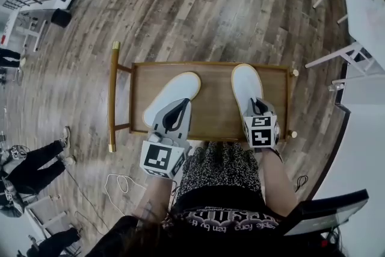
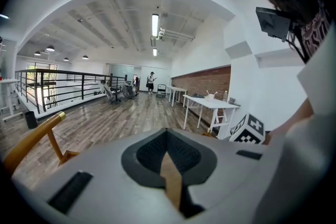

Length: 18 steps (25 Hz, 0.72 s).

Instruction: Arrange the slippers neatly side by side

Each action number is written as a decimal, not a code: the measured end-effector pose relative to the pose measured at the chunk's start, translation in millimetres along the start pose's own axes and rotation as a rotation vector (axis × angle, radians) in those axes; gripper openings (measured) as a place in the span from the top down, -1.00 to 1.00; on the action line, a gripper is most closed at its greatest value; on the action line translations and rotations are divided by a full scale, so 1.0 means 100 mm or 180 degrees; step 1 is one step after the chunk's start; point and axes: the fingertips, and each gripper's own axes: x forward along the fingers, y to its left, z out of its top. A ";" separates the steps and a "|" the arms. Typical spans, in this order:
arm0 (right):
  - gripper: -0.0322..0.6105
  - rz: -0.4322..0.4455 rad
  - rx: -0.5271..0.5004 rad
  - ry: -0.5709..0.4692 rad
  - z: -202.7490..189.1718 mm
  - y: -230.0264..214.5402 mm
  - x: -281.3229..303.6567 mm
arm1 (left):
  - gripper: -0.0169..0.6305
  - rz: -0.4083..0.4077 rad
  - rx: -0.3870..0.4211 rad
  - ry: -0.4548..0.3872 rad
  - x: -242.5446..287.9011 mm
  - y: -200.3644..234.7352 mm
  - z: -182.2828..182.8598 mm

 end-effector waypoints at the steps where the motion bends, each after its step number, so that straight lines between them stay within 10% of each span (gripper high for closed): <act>1: 0.81 -0.0059 0.0041 0.0015 0.00 -0.06 -0.03 | 0.95 -0.0004 0.0001 -0.0005 0.00 0.00 0.00; 18: 0.81 -0.0697 0.0541 0.0337 -0.36 -0.89 -0.16 | 0.95 -0.0062 0.0009 -0.0041 0.02 -0.05 0.04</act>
